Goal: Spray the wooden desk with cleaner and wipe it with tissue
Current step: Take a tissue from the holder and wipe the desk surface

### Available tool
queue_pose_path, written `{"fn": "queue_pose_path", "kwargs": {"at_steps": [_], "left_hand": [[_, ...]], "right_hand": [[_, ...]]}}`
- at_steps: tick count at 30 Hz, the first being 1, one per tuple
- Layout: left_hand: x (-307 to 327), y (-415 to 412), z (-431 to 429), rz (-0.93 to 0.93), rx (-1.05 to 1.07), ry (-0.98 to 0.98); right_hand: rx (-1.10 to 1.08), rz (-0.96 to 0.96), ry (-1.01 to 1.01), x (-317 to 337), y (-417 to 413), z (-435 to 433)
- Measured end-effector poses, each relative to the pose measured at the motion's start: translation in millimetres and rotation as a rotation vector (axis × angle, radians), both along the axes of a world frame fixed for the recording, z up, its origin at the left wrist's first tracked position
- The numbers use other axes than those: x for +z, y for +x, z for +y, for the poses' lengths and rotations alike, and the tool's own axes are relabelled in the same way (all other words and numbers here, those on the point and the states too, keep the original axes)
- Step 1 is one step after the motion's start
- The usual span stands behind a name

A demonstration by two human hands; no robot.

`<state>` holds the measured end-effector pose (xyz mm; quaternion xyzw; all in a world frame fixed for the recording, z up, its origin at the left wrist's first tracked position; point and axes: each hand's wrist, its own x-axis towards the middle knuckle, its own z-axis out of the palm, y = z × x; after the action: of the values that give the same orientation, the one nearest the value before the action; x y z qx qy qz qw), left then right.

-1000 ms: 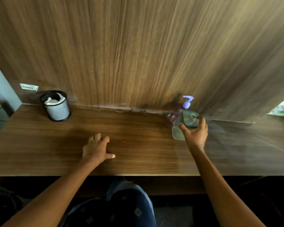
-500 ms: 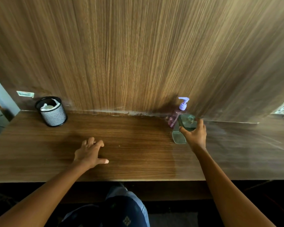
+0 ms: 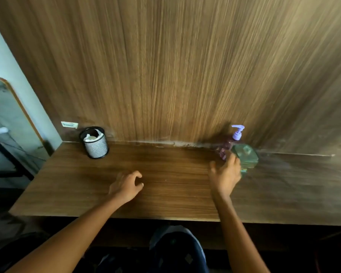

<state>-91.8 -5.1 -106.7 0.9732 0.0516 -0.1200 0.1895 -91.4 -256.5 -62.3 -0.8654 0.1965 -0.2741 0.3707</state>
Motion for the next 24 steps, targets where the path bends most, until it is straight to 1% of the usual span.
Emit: {"fn": "queue_pose_path", "kwargs": {"at_steps": [3, 7, 12, 14, 17, 19, 21, 22, 24], "left_hand": [[13, 4, 34, -0.035, 0.05, -0.024], [28, 9, 67, -0.151, 0.083, -0.128], [23, 18, 115, -0.259, 0.168, -0.267], [23, 28, 131, -0.322, 0.242, -0.324], [32, 49, 149, -0.524, 0.368, -0.354], [38, 67, 160, -0.594, 0.42, -0.371], [39, 85, 173, -0.565, 0.434, -0.338], [34, 98, 178, -0.541, 0.432, -0.269], [29, 115, 187, -0.47, 0.4, -0.065]], "right_hand": [[0.107, 0.073, 0.087, 1, -3, 60], [0.201, 0.141, 0.098, -4, 0, 121], [0.372, 0.136, 0.171, -19, 5, 184], [0.393, 0.169, 0.284, -25, 15, 195], [0.353, 0.189, 0.527, -28, 26, 206], [0.392, 0.189, 0.582, -31, 29, 215], [0.45, 0.218, 0.613, -33, 32, 225], [0.469, 0.233, 0.613, -39, 37, 228], [0.478, 0.251, 0.618, -41, 37, 231]]}}
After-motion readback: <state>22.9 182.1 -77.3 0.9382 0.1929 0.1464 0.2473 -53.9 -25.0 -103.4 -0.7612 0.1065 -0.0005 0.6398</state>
